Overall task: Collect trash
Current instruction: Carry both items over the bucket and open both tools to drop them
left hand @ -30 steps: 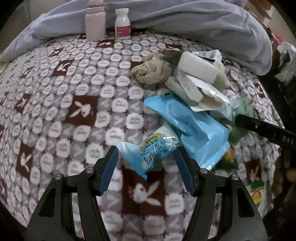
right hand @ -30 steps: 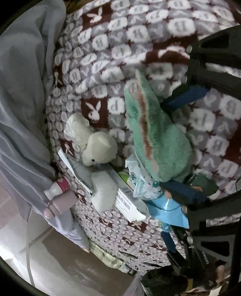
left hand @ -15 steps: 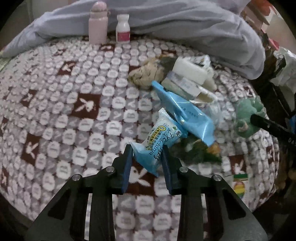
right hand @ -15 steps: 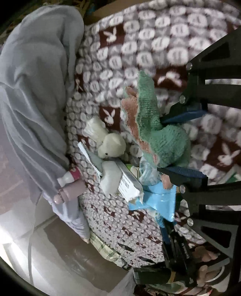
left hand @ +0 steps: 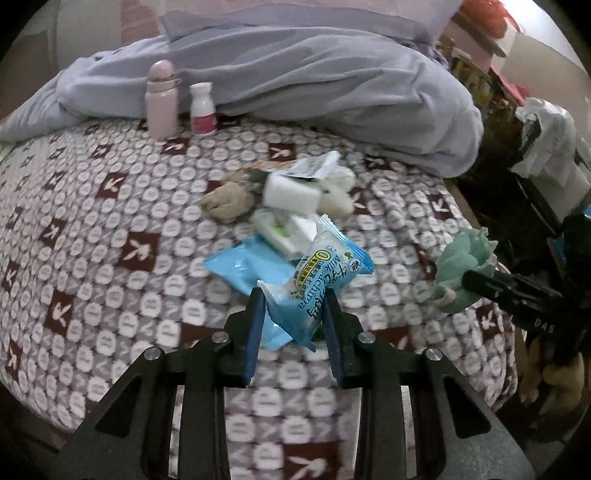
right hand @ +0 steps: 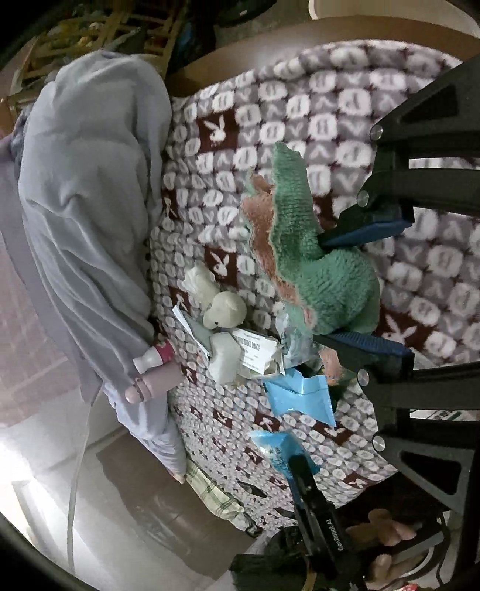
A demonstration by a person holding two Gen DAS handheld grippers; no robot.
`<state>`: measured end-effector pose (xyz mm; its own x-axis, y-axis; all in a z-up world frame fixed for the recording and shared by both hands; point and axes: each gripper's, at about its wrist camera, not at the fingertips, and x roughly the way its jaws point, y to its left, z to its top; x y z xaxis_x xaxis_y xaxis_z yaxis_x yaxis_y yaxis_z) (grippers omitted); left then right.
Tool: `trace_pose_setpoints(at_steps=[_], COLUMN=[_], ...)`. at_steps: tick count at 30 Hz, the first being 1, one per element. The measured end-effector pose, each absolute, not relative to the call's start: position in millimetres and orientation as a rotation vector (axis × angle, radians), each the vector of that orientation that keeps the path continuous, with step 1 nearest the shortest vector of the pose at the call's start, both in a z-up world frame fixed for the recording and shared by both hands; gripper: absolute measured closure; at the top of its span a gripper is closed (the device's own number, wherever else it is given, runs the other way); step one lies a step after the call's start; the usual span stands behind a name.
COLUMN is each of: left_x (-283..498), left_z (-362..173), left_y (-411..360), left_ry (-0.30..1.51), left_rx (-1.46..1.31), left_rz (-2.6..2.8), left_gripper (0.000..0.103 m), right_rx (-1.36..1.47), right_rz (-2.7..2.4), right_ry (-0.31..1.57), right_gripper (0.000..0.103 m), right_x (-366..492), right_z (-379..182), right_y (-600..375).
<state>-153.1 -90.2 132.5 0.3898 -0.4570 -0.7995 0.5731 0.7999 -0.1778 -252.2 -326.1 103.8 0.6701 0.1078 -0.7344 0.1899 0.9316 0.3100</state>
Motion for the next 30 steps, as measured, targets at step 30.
trace_pose_setpoints(at_steps=[30], left_x=[-214], left_z=[139], left_y=[-219], left_ry=[0.953], left_rx=[0.249], left_rz=[-0.788], left_gripper=[0.075], right_rx=[0.369], right_rz=[-0.200], right_ry=[0.780], right_gripper=[0.061], right_x=[-332], right_z=[123], right_y=[-389])
